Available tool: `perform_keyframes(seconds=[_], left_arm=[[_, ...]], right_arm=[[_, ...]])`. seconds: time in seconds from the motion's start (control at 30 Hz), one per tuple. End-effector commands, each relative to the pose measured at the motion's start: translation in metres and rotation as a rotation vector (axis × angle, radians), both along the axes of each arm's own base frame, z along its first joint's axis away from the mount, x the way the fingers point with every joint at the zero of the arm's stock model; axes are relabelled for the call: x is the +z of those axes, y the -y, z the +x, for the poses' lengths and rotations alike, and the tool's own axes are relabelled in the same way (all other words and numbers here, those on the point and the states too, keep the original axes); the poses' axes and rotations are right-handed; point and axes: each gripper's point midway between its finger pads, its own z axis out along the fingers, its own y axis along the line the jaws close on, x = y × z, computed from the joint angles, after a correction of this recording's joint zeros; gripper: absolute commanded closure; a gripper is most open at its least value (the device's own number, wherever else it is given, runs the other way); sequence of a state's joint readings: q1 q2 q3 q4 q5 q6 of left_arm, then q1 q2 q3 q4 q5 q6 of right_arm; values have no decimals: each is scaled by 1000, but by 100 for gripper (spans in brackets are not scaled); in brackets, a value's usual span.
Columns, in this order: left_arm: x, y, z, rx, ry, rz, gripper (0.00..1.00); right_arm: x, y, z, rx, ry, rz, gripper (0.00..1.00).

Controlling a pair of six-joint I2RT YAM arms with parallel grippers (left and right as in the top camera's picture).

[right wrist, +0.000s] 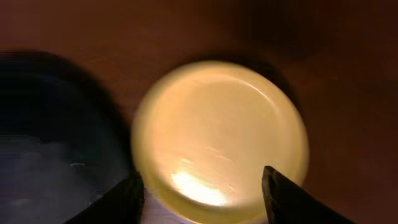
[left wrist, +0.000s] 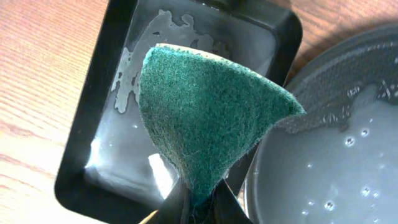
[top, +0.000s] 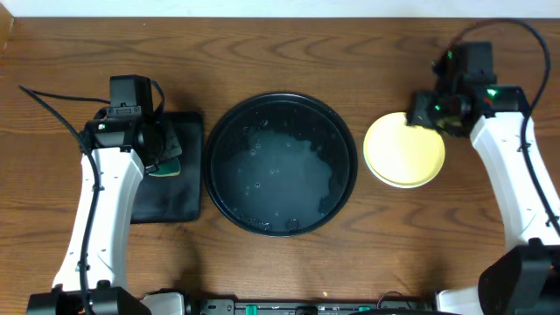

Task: Clean dirty plates on tray and stack at the side
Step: 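Place the yellow plate on the mint plate stack, release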

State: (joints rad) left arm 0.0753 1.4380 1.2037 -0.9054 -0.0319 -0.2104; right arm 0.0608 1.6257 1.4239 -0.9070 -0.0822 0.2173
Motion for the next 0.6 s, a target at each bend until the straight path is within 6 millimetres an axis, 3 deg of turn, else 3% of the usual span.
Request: perform_keyframes(seconds=[0.0,0.17,0.37,0.57], left_arm=[[-6,-2,7,-60,-28,22,92],[-48,-3,18,-92,-121,22,93],[-91,-4,26,-85,-205,9,90],[-96,-4,28,-86,-213,7,44]], right_arm=[[18,-41,5,130,54,42,38],[22,-78,2,222,82,47,37],[21,-94,-5,264,71,47,36],[21,-95,-5,266,71,47,36]])
